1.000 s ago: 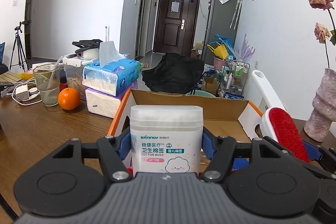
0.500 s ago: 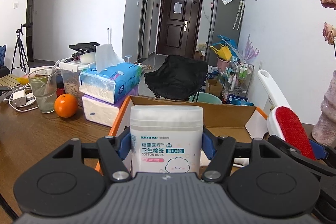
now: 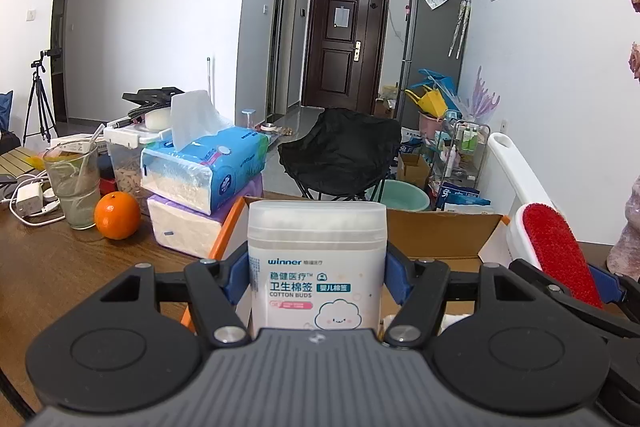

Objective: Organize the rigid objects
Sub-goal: 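Carry the cotton-bud box and lint brush with both tools into the cardboard box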

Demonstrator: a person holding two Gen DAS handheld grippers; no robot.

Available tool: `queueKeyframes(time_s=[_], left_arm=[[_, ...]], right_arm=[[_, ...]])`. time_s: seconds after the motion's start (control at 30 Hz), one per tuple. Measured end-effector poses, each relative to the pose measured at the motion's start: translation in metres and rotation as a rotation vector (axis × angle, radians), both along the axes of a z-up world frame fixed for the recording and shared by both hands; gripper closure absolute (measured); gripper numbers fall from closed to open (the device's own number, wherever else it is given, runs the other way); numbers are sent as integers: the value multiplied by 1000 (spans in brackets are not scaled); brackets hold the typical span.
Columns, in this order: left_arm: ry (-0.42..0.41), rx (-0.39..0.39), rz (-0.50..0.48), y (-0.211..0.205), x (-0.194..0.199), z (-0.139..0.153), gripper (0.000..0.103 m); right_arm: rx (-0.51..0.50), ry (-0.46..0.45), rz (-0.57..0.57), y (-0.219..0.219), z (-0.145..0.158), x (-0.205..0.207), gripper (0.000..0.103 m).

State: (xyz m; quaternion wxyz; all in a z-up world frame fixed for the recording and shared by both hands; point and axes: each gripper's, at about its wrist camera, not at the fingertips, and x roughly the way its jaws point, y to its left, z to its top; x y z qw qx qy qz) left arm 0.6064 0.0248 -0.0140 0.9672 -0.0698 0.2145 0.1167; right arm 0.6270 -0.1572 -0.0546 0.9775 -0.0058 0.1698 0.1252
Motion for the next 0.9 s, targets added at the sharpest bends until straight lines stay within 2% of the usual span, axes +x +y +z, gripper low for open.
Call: queueKeyframes(time_s=[0.9], left_arm=[[19,50,55,16,53,-13,36]], right_arm=[[-58,36,-11,17,-15,54,48]])
